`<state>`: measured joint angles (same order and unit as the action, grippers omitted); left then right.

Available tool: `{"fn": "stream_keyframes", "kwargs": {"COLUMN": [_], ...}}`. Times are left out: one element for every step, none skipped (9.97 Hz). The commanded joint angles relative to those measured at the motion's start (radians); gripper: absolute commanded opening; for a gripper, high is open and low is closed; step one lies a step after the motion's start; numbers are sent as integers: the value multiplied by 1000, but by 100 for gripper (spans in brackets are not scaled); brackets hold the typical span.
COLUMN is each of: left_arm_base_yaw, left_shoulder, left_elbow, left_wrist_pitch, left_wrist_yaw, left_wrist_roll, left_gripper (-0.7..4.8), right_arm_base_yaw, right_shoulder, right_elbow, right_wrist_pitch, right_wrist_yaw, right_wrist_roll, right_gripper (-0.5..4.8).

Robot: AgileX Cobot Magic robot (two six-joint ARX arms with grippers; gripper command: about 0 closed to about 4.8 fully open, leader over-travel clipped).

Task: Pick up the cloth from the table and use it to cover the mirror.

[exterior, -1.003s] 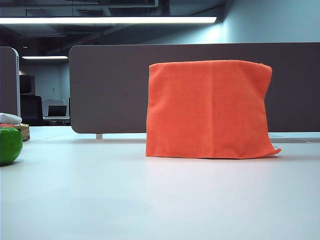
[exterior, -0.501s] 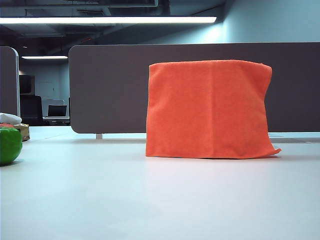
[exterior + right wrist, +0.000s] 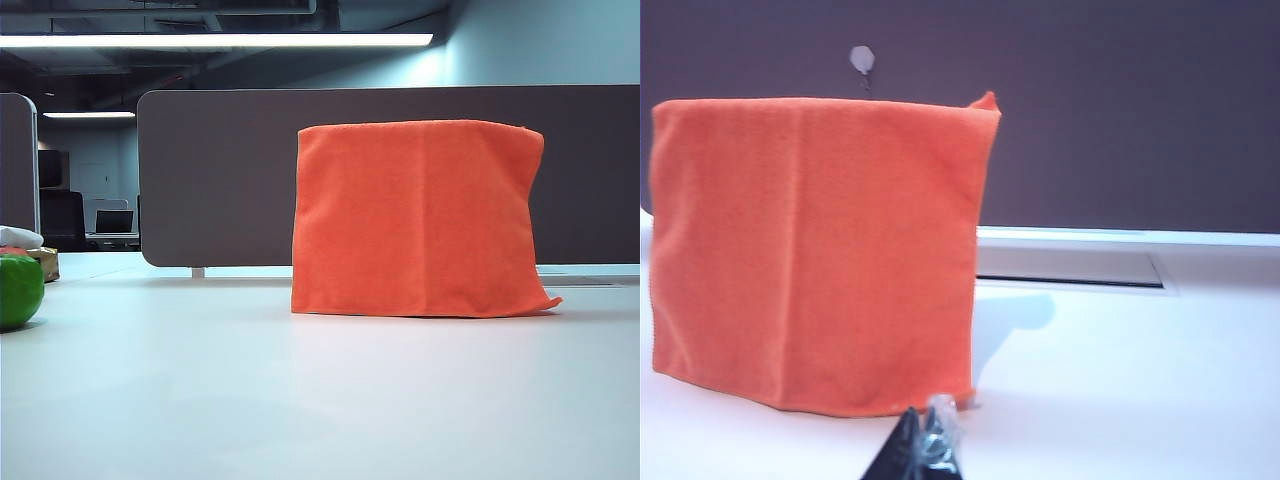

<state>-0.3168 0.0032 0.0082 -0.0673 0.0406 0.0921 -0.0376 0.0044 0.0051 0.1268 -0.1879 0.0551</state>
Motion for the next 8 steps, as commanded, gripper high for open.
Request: {"fn": "stream_keyframes", "kwargs": {"left_arm_base_yaw": [0,0,0,1,1,2,2,2], "left_shoulder": [1,0,0,0,0,0,0,0], "left_elbow": [4,4,3,2,2,2,3,3], "left_wrist_pitch": [-105,-104,-103,-37,-32,8,14,21], "left_wrist_yaw": [-183,-189,-210,-312,-318,-272,-261,-261], "left_wrist_roll": [77,85,88,32,23,57,53,55], "left_gripper": [-5,-5,-5,-5,-5,-6,-6,-6], "right_arm_base_yaw": [-1,-1,-1,-1,-1,-1,-1,-1], "right_shoulder": [-2,-2,-2,-2,-2,-2,-2,-2], "right_elbow": [-4,-4,-4,-4,-4,-4,-4,-4], "right_wrist_pitch": [28,28,28,55,57,52,50,50], "right_wrist_yaw": [-13,-13,-13,-14,-15,-17,-23,-25], "right_wrist_roll": [-34,-34,-41,-29,-29,-5,-3,-3], "right_gripper": [-5,-5,-5,-4,-4,-4,-4,-4]}}
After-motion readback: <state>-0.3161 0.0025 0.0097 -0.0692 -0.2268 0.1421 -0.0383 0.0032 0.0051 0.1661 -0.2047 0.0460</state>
